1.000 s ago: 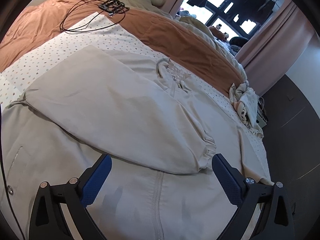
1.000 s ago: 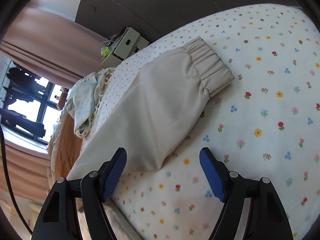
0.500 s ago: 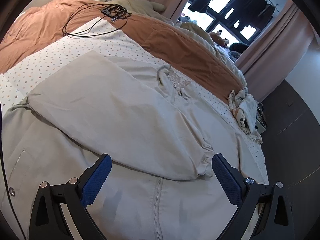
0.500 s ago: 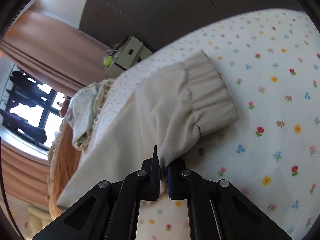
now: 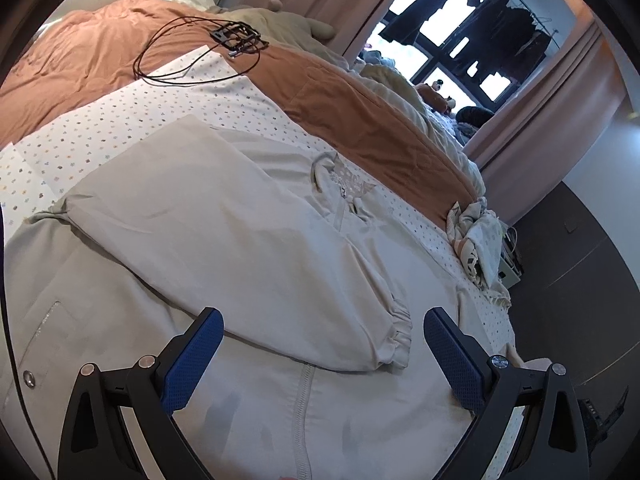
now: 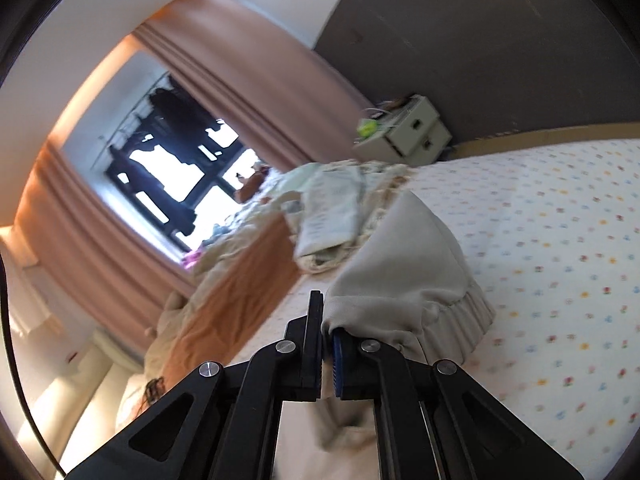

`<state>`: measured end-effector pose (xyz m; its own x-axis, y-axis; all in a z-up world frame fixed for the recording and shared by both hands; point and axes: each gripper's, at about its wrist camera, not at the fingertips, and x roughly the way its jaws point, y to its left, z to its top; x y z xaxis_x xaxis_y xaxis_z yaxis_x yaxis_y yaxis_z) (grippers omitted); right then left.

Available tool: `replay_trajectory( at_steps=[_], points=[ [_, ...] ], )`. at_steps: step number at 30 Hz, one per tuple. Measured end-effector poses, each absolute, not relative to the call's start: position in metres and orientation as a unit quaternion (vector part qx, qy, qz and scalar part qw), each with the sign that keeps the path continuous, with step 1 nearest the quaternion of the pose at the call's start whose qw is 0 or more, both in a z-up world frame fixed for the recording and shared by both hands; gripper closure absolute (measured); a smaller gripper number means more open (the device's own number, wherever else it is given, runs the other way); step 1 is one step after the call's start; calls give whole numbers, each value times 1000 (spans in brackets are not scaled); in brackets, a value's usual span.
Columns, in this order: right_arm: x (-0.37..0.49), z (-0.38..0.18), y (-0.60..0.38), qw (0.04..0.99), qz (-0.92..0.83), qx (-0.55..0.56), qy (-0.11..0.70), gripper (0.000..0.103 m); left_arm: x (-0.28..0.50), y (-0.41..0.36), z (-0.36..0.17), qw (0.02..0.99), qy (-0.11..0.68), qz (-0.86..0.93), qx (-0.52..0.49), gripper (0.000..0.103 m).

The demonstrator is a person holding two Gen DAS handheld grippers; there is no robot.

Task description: Fold large clothes

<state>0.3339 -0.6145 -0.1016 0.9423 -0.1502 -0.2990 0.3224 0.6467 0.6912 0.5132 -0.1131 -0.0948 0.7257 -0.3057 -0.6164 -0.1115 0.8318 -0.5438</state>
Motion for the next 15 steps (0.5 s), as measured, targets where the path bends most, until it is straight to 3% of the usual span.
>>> replay_trajectory(
  at_steps=[15],
  points=[
    [434, -42, -468, 925, 45, 355, 128, 98, 510, -34, -96, 860, 345, -11, -375, 3]
  ],
)
